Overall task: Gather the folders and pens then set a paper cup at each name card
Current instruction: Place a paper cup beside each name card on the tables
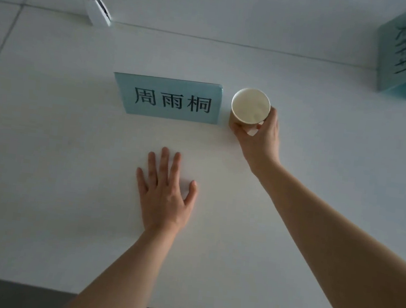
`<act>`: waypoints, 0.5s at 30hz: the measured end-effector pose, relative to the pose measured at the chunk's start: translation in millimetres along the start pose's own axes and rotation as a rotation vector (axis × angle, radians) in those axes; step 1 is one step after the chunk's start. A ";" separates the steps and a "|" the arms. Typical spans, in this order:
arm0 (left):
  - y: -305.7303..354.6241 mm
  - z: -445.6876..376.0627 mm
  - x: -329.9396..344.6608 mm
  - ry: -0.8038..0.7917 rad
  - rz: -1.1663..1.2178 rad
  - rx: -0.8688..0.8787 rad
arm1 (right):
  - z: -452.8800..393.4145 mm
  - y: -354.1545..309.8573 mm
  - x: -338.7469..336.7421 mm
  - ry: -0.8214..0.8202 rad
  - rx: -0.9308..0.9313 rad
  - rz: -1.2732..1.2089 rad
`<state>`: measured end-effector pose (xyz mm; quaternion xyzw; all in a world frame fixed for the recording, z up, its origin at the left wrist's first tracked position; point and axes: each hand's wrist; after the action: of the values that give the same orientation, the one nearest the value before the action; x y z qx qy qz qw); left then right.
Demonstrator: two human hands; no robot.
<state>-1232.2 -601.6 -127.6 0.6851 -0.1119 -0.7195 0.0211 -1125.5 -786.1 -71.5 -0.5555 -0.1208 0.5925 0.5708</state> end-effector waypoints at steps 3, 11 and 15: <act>-0.2 -0.3 -0.4 0.003 -0.011 0.000 | -5.7 -0.4 5.9 0.006 -0.009 0.001; -0.4 -0.8 1.0 -0.020 -0.014 0.004 | 31.2 30.0 -12.1 -0.055 -0.006 0.120; -2.0 2.1 -2.1 -0.047 0.014 0.019 | 81.4 57.9 -37.0 -0.112 -0.068 0.211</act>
<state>-1233.9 -599.1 -125.8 0.6676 -0.1240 -0.7340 0.0167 -1231.7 -794.6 -68.5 -0.5502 -0.1134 0.6750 0.4783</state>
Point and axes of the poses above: each hand's wrist, its own z-axis away from the middle knuckle, its own x-axis out of the palm, y = z × x, and after that the axes turned 11 degrees about x, right-handed
